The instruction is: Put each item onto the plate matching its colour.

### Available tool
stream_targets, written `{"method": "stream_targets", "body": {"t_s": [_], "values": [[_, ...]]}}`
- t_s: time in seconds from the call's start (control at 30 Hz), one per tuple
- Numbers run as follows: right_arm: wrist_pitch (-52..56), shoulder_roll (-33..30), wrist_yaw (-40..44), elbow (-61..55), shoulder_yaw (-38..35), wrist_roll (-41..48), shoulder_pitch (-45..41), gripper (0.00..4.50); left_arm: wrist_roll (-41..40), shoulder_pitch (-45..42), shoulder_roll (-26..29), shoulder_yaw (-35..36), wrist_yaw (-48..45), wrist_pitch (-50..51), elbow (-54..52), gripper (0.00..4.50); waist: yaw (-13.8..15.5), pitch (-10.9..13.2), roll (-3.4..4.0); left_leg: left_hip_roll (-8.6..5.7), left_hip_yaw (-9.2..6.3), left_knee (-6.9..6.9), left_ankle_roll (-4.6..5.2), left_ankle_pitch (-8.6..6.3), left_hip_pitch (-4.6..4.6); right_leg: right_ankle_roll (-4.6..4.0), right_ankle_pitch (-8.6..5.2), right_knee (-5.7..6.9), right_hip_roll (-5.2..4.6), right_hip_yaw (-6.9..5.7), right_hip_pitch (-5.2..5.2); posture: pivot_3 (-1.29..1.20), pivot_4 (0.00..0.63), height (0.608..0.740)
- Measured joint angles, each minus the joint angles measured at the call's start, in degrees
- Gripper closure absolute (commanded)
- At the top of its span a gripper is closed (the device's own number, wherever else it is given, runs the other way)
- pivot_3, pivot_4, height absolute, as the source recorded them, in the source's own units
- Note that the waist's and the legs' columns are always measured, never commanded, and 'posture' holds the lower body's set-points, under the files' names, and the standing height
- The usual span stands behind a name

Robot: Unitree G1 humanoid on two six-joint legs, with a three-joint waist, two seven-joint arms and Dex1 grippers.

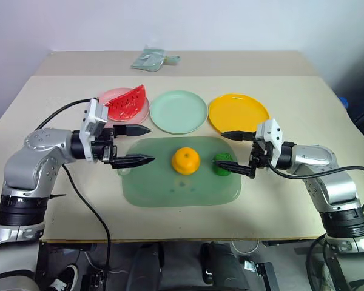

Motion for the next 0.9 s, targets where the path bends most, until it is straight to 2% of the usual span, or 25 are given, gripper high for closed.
{"method": "stream_targets", "body": {"t_s": [0.13, 0.33, 0.53, 0.7, 0.9], "values": [[0.73, 1.65, -1.55, -1.7, 1.27, -0.45, -1.29, 0.0, 1.3, 0.58, -0.86, -0.94, 0.6, -2.57, -0.43, 0.06, -0.13, 0.0, 0.0, 0.01, 0.0, 0.01, 0.0, 0.0, 0.0, 0.0, 0.0, 0.01, 0.01, 0.0, 0.0, 0.0, 0.15, 0.737], [9.14, 6.84, -7.89, -5.62, 6.13, -1.4, -4.26, 0.0, 1.64, 2.83, -0.96, -0.86, -1.08, -7.06, -0.85, 0.06, -0.54, 0.0, 0.01, 0.03, -0.01, -0.02, 0.0, 0.0, 0.0, -0.01, 0.0, 0.04, 0.03, 0.0, -0.05, 0.0, 0.15, 0.737], [16.52, 8.78, -13.81, -7.17, 16.09, -8.97, -11.01, 0.0, 2.46, 6.59, 1.49, -0.43, -2.27, -9.74, -1.17, 0.06, -0.26, 0.0, 0.01, 0.02, 0.02, 0.0, 0.0, 0.0, -0.03, -0.01, 0.0, 0.03, -0.01, 0.0, -0.08, 0.0, 0.15, 0.737], [24.29, 9.28, -14.24, -5.86, 18.04, -10.18, -17.05, 0.0, 2.32, 7.36, 1.09, -0.15, -1.58, -11.82, -3.2, 0.06, -0.05, -0.01, 0.01, 0.02, 0.03, 0.0, 0.01, 0.0, -0.04, -0.02, 0.0, 0.03, -0.01, 0.0, -0.08, 0.0, 0.15, 0.737], [29.38, 9.09, -12.31, -4.28, 20.8, -10.54, -17.59, 0.0, 1.94, 8.89, 0.36, -0.12, -0.12, -12.08, -5.55, 0.06, -0.23, 0.0, 0.01, 0.03, 0.03, -0.02, 0.01, -0.01, -0.03, -0.02, 0.0, 0.03, 0.01, 0.0, -0.08, 0.0, 0.15, 0.737]]}}
